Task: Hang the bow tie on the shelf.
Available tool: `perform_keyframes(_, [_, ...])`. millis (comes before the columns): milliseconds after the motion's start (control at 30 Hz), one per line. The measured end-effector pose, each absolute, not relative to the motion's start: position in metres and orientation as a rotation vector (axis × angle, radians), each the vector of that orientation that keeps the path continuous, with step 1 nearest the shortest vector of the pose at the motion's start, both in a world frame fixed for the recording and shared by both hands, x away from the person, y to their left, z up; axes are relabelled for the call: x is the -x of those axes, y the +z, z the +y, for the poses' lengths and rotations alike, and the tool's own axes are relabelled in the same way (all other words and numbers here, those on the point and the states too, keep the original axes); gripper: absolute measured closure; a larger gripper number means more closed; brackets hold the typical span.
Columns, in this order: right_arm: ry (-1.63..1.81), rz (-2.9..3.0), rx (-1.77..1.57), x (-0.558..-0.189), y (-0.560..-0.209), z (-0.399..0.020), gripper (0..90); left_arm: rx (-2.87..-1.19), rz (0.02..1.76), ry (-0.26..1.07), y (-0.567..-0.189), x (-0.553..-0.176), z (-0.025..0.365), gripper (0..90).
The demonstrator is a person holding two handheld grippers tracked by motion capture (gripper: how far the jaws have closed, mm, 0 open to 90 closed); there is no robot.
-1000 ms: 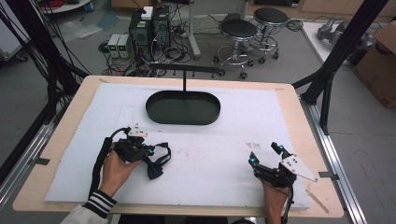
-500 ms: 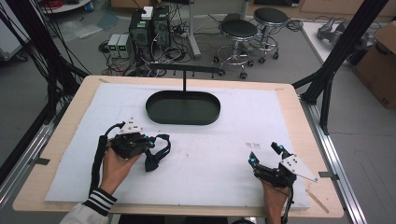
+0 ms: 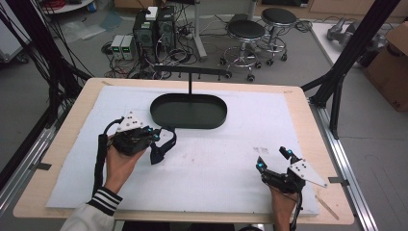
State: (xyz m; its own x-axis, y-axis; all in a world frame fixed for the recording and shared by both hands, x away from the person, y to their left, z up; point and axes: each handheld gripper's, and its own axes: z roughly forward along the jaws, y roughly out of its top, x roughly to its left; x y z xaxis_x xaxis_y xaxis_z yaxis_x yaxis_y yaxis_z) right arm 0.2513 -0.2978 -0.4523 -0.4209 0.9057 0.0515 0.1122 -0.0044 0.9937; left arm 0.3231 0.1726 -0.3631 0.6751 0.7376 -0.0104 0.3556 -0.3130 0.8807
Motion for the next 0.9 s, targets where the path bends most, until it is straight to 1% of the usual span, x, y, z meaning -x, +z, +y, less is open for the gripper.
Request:
perform_keyframes(133, [1.497, 1.598, -1.074, -0.251, -0.452, -0.298, 8.2, -1.866, 0.852, 0.519, -0.357, -0.328, 0.173, 86.5])
perform_keyframes(300, [1.496, 1.599, -1.073, -0.251, -0.452, -0.298, 8.3, -1.808, 0.863, 0.514, -0.351, -0.339, 0.177, 86.5])
perform_keyframes(900, [1.483, 1.604, -1.063, -0.252, -0.452, -0.297, 8.3, -1.75, 0.823, 0.56, -0.312, -0.372, 0.178, 86.4])
